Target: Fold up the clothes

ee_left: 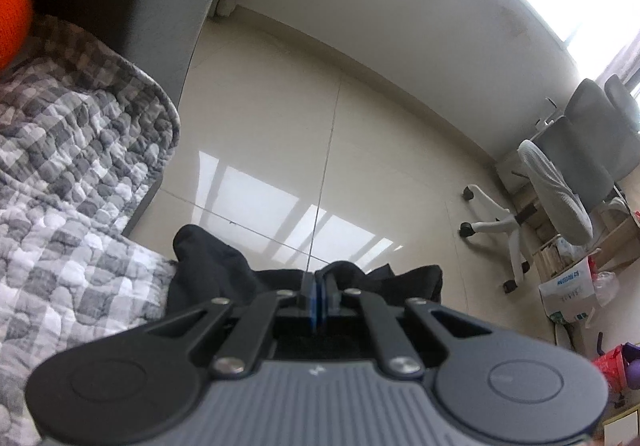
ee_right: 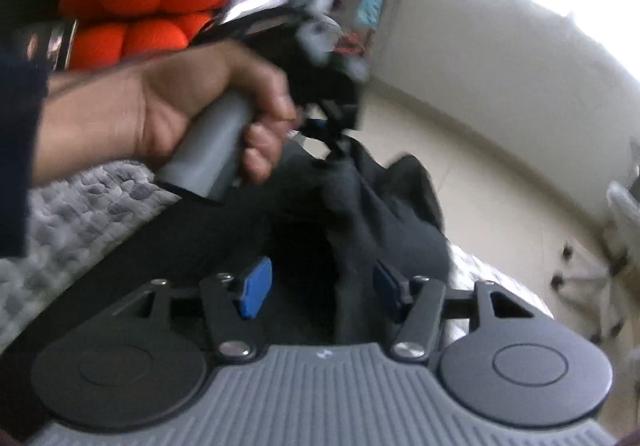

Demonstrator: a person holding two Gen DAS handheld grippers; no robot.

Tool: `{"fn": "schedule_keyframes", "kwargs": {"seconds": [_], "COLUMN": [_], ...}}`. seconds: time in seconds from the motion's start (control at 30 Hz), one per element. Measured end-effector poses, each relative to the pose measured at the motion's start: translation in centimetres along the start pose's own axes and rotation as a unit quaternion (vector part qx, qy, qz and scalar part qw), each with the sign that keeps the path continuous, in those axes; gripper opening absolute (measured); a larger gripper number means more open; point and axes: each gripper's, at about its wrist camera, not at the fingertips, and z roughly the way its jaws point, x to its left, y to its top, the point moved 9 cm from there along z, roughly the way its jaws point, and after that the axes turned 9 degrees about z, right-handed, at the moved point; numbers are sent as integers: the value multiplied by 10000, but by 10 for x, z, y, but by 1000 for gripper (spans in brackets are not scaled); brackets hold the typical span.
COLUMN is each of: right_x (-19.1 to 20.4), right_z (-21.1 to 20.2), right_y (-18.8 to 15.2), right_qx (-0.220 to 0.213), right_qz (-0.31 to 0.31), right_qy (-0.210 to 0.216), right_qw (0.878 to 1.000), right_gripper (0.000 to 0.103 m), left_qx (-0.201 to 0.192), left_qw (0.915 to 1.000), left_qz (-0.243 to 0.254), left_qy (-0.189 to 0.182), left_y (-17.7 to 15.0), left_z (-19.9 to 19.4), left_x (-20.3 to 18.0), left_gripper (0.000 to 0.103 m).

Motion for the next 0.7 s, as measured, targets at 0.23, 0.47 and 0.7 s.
{"fn": "schedule_keyframes", "kwargs": {"seconds": [0.23,0.47,0.7], "right_x": [-18,-33,-37], "right_z": [-110,-179,-201], "right_y": [-57,-150,-180], "right_qx": [483,1224,1912], "right_qz": [362,857,1179], "right_qy": [9,-202,106], "right_qw": [9982,9886,9744], "right_gripper": [59,59,45], "left_qx": [134,35,90], "left_qw": [9998,9979,9989], "left_qz": [-121,-638,-390], "left_qy": [-75,-88,-228], "left_y": [-6,-8,-36], "left_z": [11,-31,-81], "left_x": [-6,26,10], "left_gripper": [3,21,27]}}
